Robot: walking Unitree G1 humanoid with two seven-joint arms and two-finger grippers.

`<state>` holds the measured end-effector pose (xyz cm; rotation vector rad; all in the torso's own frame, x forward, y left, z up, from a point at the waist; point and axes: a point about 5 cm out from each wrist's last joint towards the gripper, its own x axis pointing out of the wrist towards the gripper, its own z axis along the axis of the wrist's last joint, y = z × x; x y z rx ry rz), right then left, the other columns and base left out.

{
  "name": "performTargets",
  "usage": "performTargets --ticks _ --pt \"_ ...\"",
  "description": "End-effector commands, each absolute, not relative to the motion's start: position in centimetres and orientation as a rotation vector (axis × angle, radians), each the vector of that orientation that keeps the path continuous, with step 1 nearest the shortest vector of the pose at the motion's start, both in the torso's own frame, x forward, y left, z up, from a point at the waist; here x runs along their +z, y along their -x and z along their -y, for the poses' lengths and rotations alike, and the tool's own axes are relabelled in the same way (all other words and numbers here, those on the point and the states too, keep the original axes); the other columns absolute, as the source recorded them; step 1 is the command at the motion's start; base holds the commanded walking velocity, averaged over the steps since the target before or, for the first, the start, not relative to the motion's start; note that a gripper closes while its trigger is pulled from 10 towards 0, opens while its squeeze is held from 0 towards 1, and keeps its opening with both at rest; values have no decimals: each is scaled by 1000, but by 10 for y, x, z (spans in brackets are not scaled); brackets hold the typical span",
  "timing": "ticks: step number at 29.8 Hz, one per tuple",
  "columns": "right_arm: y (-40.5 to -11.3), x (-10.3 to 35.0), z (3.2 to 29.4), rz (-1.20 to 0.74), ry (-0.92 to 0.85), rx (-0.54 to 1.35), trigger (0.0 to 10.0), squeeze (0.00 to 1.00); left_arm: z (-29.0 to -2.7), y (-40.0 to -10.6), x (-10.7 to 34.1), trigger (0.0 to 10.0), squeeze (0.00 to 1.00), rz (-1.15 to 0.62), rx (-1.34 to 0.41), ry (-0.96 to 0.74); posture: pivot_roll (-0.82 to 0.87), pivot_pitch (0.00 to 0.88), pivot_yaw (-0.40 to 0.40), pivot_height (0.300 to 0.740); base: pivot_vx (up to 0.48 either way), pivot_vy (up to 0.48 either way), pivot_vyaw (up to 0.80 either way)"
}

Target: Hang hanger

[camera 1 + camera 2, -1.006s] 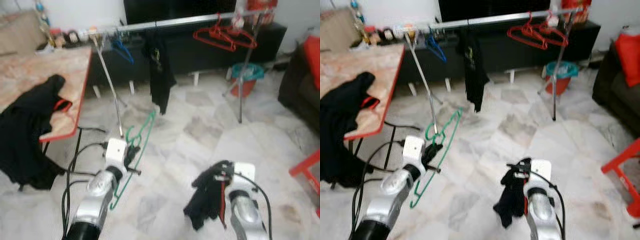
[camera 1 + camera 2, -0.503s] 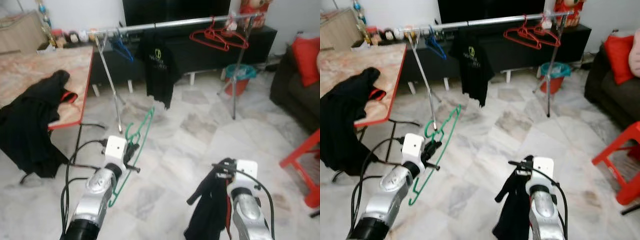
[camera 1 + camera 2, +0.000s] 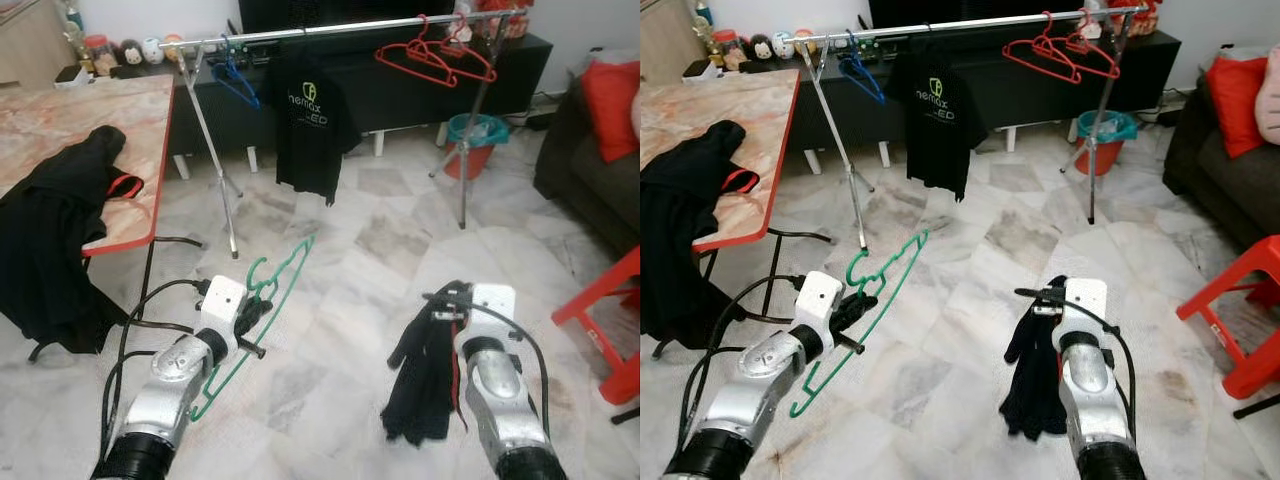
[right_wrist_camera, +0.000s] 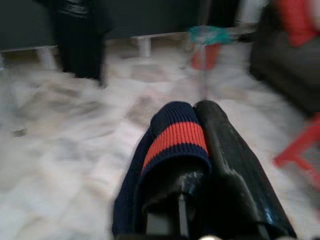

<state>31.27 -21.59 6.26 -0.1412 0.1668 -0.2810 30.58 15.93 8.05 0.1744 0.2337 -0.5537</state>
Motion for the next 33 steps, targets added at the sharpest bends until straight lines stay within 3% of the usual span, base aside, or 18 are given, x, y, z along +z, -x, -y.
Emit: performTargets --ticks 1,6,9,14,19,33 --pt "-315 65 232 -203 169 -387 10000 0 -161 -307 83 10000 0 -259 -610 -236 15 6 31 740 0 0 0" --pt "-319 68 240 -232 175 -451 10000 0 -162 -298 85 10000 0 -341 -808 -276 21 0 29 740 0 0 0" --pt "-320 67 240 -236 171 -469 10000 0 -163 -297 86 10000 0 -363 -838 -279 22 0 29 740 0 0 0" --pt "-327 67 233 -266 81 -446 10000 0 -161 -290 89 10000 0 -414 -983 -275 19 0 35 740 0 0 0" --pt "-333 68 236 -343 191 -476 10000 0 -155 -282 99 10000 0 -421 -1110 -246 20 0 34 740 0 0 0" --pt "-358 98 224 -282 176 -557 10000 0 -137 -276 115 10000 0 -393 -1243 -163 38 0 32 740 0 0 0"
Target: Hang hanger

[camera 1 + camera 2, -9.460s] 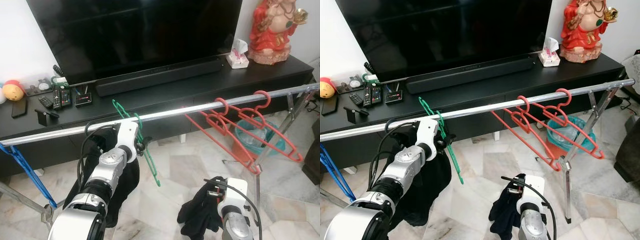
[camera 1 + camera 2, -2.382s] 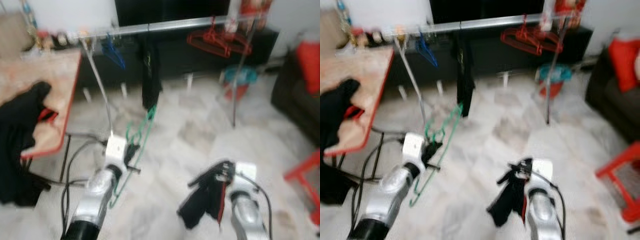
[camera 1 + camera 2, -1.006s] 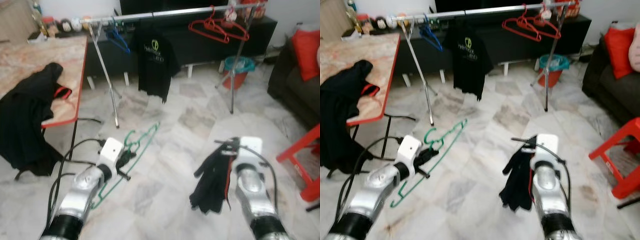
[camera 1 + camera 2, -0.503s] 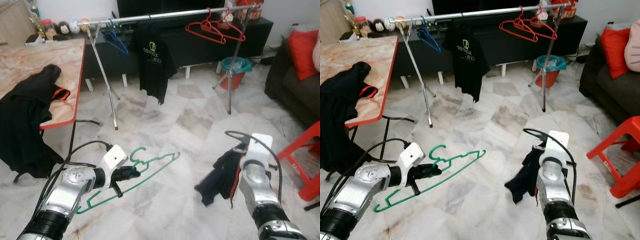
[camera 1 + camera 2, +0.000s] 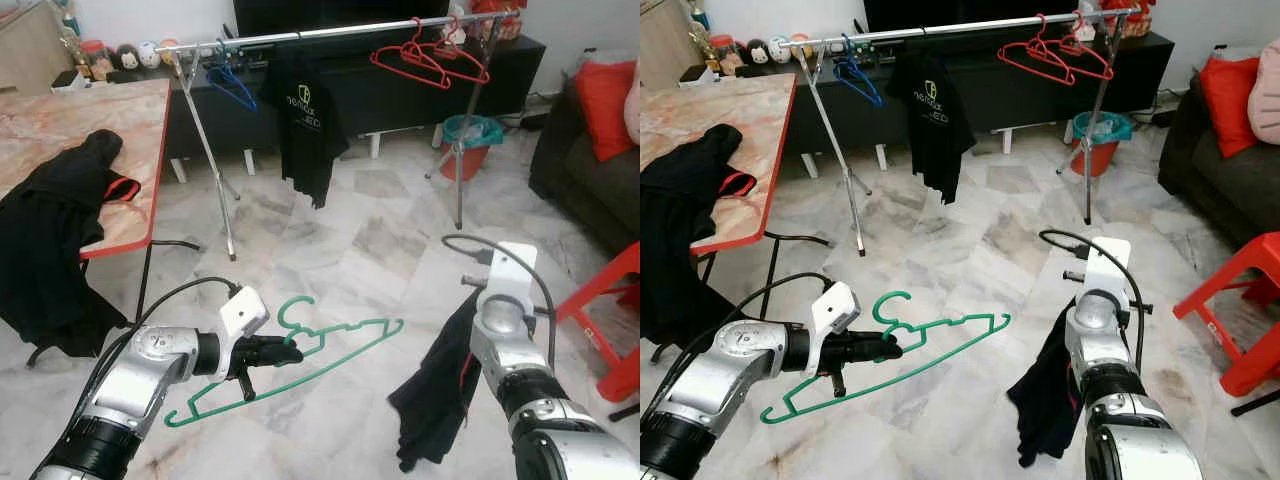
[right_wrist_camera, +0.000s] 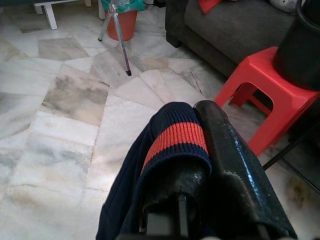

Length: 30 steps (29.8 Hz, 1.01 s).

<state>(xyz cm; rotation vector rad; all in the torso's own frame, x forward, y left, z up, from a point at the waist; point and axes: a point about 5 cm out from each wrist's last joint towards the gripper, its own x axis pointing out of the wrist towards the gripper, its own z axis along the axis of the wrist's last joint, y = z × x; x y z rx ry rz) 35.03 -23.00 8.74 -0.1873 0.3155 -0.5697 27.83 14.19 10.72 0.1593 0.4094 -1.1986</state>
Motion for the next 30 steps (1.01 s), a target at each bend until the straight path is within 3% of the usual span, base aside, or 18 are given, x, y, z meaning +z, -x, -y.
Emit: performTargets --ticks 1,4,8,14,22,30 --pt "-360 99 221 -279 163 -533 10000 0 -136 -275 116 10000 0 -393 -1262 -159 38 0 32 740 0 0 0" --pt "-367 104 211 -269 181 -458 10000 0 -133 -273 118 10000 0 -393 -1293 -161 35 0 33 740 0 0 0" --pt "-369 90 181 -389 228 -176 10000 0 -127 -272 117 10000 0 -394 -1318 -152 27 0 33 740 0 0 0" --pt "-368 82 162 -453 287 -11 10000 0 -123 -273 118 10000 0 -400 -1320 -147 31 0 30 740 0 0 0" --pt "-374 91 158 -434 304 28 10000 0 -118 -272 115 10000 0 -413 -1314 -155 33 0 26 740 0 0 0" --pt "-380 102 153 -394 276 43 10000 0 -121 -295 104 10000 0 -431 -1088 -246 36 0 25 740 0 0 0"
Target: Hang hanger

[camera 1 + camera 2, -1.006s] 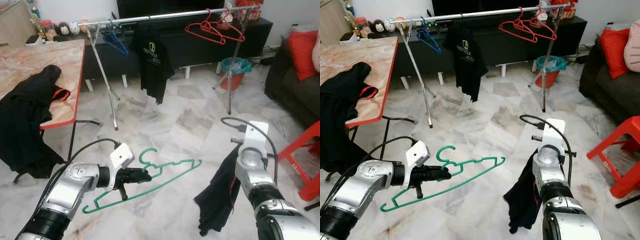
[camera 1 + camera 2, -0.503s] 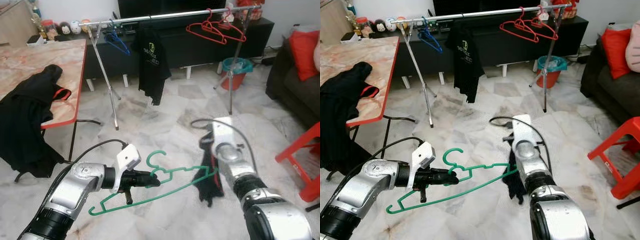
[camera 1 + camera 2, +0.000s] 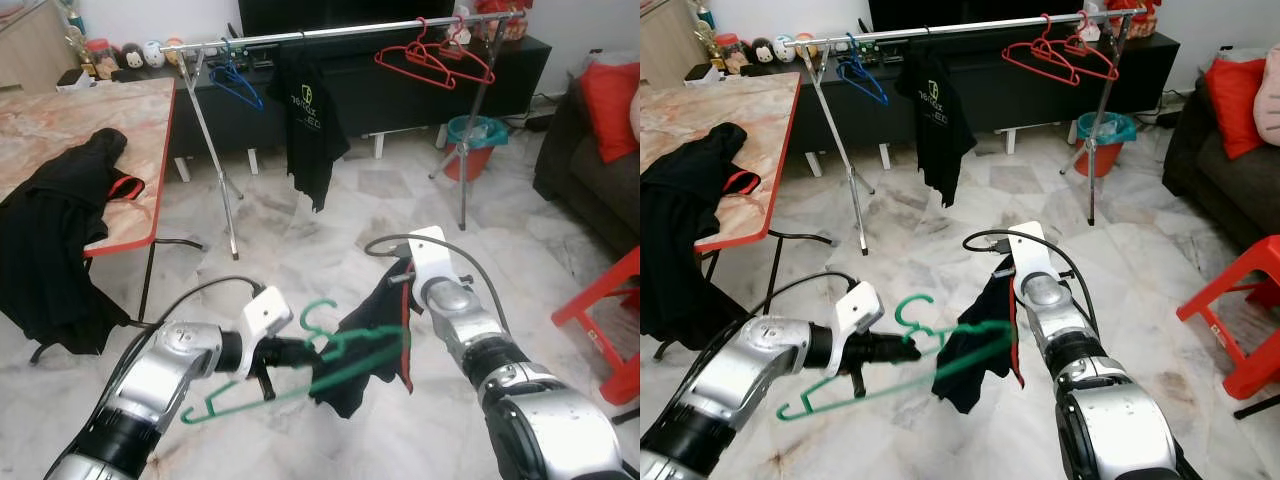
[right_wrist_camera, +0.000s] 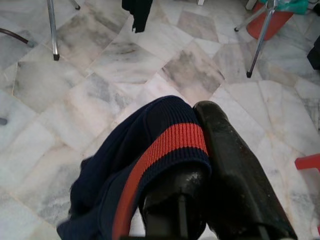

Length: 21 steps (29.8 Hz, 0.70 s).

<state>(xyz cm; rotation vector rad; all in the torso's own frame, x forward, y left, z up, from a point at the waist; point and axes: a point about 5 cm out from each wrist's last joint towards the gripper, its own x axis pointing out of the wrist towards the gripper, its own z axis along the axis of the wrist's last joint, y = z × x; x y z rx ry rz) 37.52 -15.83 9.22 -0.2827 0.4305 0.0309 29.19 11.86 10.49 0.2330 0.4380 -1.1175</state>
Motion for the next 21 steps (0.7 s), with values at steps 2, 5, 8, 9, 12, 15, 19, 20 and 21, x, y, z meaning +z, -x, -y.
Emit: performTargets --ticks 2,5,8,9,12,15,19,20,21 --pt "-379 98 151 -405 275 52 10000 0 -118 -297 104 10000 0 -425 -1061 -232 36 0 25 740 0 0 0" --pt "-377 95 150 -413 273 59 10000 0 -115 -298 100 10000 0 -438 -1035 -246 40 0 23 740 0 0 0" --pt "-377 94 150 -414 273 60 10000 0 -112 -297 99 10000 0 -438 -1043 -245 39 0 24 740 0 0 0" --pt "-377 94 150 -414 273 60 10000 0 -112 -296 98 10000 0 -436 -1047 -243 39 0 24 740 0 0 0" --pt "-376 93 152 -417 273 52 10000 0 -111 -287 105 10000 0 -406 -1152 -207 43 0 23 740 0 0 0" --pt "-376 93 155 -419 278 40 10000 0 -111 -275 107 10000 0 -421 -1257 -194 49 0 23 740 0 0 0" --pt "-376 93 156 -414 270 23 10000 0 -110 -271 106 10000 0 -445 -1294 -175 50 0 23 740 0 0 0" --pt "-376 93 156 -414 270 23 10000 0 -110 -271 106 10000 0 -445 -1294 -175 50 0 23 740 0 0 0" --pt "-376 94 155 -412 269 21 10000 0 -109 -271 106 10000 0 -442 -1294 -168 47 0 24 740 0 0 0"
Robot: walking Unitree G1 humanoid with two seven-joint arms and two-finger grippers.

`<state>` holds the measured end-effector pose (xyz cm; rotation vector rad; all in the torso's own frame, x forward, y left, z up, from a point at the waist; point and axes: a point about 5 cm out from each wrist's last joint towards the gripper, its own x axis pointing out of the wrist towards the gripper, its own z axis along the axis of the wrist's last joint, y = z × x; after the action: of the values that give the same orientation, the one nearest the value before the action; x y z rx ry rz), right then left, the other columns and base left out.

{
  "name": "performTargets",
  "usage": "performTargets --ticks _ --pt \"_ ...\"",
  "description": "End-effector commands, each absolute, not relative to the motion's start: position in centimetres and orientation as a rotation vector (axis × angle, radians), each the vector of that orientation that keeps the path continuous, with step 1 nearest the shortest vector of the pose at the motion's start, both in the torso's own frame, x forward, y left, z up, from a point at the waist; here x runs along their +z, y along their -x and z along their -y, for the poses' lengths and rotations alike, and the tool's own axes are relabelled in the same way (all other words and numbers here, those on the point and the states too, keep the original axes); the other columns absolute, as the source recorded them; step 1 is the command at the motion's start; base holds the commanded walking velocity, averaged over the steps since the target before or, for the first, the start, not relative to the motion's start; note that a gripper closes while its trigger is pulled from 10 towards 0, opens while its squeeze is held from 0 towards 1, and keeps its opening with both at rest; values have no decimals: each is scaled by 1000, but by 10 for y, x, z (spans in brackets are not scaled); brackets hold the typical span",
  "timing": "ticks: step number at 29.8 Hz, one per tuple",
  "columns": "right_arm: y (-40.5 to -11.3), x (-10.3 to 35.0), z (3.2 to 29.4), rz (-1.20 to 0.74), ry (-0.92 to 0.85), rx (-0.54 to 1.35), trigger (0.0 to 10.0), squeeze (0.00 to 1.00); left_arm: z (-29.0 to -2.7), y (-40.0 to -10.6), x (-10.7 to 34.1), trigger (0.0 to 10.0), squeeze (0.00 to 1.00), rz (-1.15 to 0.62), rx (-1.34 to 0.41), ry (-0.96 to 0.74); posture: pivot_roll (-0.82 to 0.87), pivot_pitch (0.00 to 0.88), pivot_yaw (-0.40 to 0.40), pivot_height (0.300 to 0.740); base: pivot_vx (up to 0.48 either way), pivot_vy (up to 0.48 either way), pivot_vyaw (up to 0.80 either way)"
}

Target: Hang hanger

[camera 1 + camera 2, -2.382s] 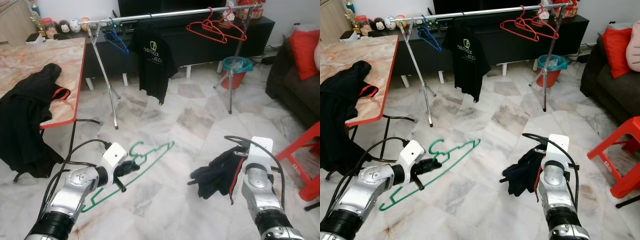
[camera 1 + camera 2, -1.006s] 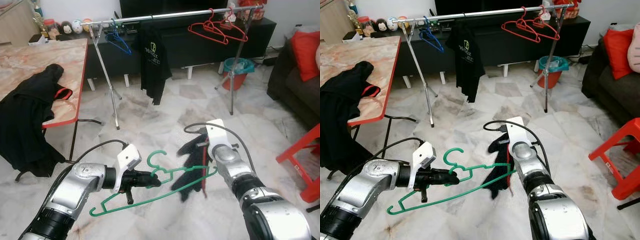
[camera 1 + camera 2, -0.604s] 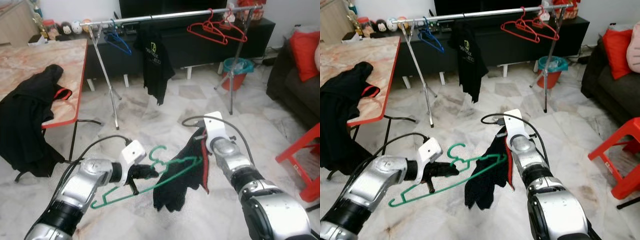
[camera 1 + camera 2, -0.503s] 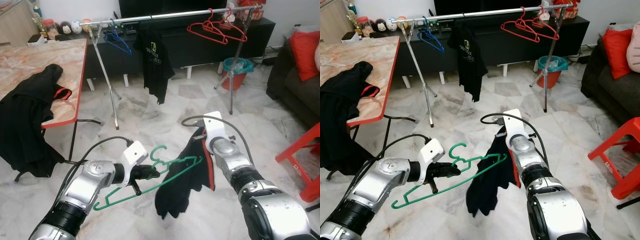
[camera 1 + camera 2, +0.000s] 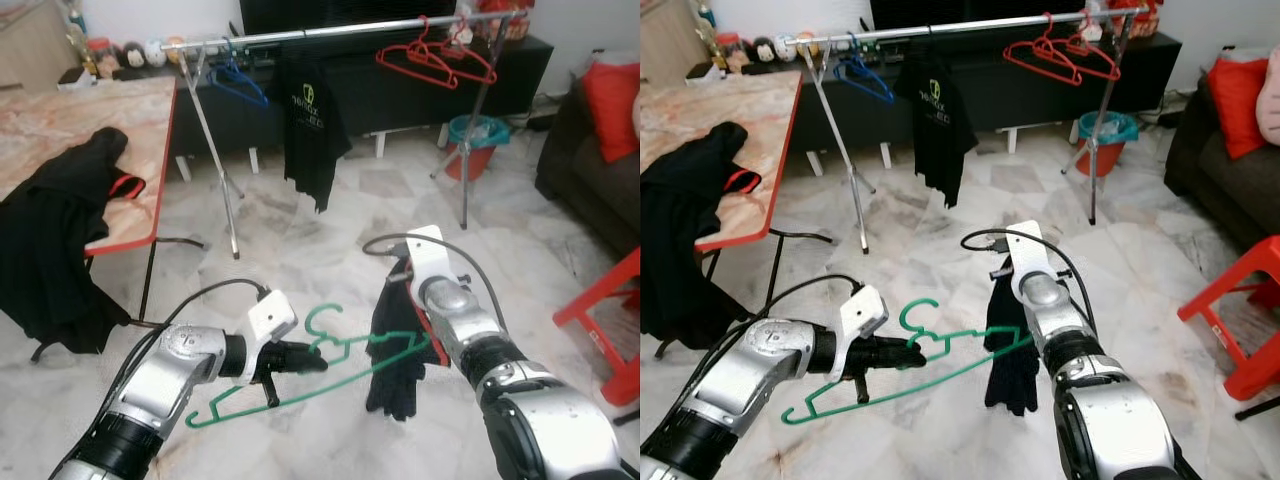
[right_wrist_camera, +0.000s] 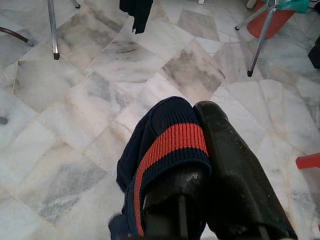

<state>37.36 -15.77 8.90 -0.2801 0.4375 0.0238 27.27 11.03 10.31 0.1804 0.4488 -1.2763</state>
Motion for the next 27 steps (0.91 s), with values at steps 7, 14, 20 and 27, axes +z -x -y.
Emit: performTargets --ticks 7,14,20,27 --pt "-377 95 158 -423 291 -74 10000 0 -104 -274 105 10000 0 -439 -1272 -171 44 0 24 740 0 0 0" --pt "-377 95 148 -415 273 -32 10000 0 -109 -290 97 10000 0 -450 -1098 -281 41 0 23 740 0 0 0" --pt "-377 94 147 -416 264 -33 10000 0 -111 -300 92 10000 0 -469 -971 -302 42 0 22 740 0 0 0" --pt "-376 92 146 -421 264 -29 10000 0 -107 -296 97 10000 0 -435 -1018 -251 43 0 21 740 0 0 0"
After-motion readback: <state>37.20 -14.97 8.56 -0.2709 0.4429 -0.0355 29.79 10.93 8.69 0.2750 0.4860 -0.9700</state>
